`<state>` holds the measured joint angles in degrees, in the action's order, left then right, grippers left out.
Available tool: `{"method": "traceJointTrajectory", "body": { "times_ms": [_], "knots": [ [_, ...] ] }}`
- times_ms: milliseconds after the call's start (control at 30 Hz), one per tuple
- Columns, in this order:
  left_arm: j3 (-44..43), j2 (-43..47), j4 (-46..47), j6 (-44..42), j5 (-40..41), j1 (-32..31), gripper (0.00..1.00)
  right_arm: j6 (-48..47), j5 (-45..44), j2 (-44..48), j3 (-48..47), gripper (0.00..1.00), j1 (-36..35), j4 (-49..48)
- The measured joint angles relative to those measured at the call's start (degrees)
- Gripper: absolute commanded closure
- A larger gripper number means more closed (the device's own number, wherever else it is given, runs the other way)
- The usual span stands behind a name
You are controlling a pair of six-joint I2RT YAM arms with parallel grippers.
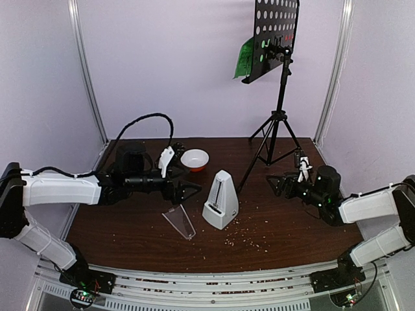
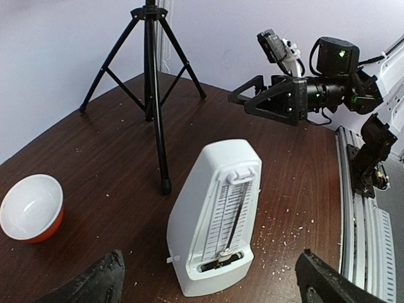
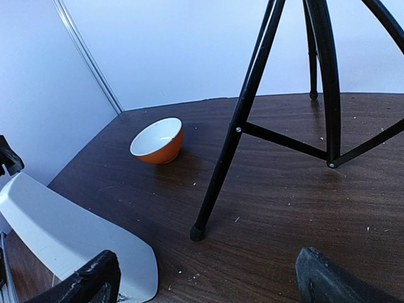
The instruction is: Pack up the instrument practice props
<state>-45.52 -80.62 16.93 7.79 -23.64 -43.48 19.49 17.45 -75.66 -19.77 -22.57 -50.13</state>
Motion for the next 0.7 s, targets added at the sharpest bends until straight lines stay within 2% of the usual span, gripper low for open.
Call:
{"method": "traceJointTrajectory", "body": {
  "times_ms": [400,700],
  "knots": [
    [-0.3,-7.6,3.8,-1.7,-1.9,-2.3,0.02,0.2,-1.7,6.1,4.3,0.0,0.1,-3.4],
    [-5.9,-15.0,3.5,-3.6,-1.8,-5.5,0.02,0.5,-2.0,6.1,4.5,0.0,0.1,-4.7]
  ]
}}
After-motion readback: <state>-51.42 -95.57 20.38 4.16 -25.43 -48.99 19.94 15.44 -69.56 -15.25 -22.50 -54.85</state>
